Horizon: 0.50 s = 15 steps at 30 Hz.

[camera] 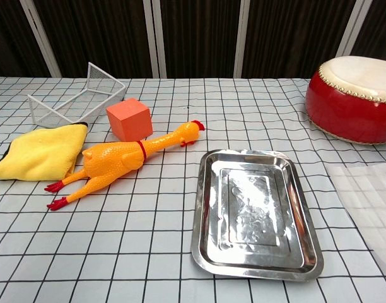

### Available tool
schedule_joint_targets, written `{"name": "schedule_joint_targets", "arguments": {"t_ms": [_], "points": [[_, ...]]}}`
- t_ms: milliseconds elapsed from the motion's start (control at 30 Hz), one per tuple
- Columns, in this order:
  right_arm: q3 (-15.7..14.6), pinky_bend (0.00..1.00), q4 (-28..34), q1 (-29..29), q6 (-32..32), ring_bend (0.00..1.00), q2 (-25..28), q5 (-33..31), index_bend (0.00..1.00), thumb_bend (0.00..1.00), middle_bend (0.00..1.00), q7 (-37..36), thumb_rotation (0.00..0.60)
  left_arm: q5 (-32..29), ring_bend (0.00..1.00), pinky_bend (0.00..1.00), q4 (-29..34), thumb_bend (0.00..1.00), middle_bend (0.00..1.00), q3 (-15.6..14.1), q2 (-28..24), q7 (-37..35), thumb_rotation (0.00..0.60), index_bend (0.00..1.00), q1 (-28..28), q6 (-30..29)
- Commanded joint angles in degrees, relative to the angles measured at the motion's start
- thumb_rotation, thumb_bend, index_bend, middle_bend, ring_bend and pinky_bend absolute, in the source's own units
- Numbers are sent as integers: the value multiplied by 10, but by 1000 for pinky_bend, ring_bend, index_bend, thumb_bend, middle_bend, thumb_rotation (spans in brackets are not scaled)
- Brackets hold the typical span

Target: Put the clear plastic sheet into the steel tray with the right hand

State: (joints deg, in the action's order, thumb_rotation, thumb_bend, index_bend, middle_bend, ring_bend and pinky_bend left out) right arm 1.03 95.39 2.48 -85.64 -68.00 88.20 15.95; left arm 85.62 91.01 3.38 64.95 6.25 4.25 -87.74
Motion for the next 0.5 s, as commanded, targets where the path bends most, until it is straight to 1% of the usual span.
{"name": "schedule_joint_targets", "arguments": {"t_ms": [33, 200, 333, 433, 500], "points": [[-1, 0, 1, -1, -1, 0, 0, 2, 0, 416, 0, -2, 600, 1, 0, 0, -1, 0, 0, -1, 1, 3, 600, 0, 0, 1], [-2, 0, 0, 1, 1, 0, 0, 5, 0, 416, 0, -2, 600, -3, 0, 0, 1, 0, 0, 0, 1, 3, 600, 0, 1, 4], [-9, 0, 0, 0, 6, 0, -4, 9, 0, 416, 0, 8, 600, 0, 0, 0, -1, 0, 0, 1, 0, -2, 600, 0, 0, -1], [-17, 0, 0, 1, 17, 0, -16, 9, 0, 416, 0, 32, 600, -3, 0, 0, -2, 0, 0, 3, 0, -6, 600, 0, 1, 1], [-19, 0, -6, 1, 24, 0, -32, 4, 0, 415, 0, 67, 600, -5, 0, 0, 0, 0, 0, 6, 1, -13, 600, 0, 3, 1]]}}
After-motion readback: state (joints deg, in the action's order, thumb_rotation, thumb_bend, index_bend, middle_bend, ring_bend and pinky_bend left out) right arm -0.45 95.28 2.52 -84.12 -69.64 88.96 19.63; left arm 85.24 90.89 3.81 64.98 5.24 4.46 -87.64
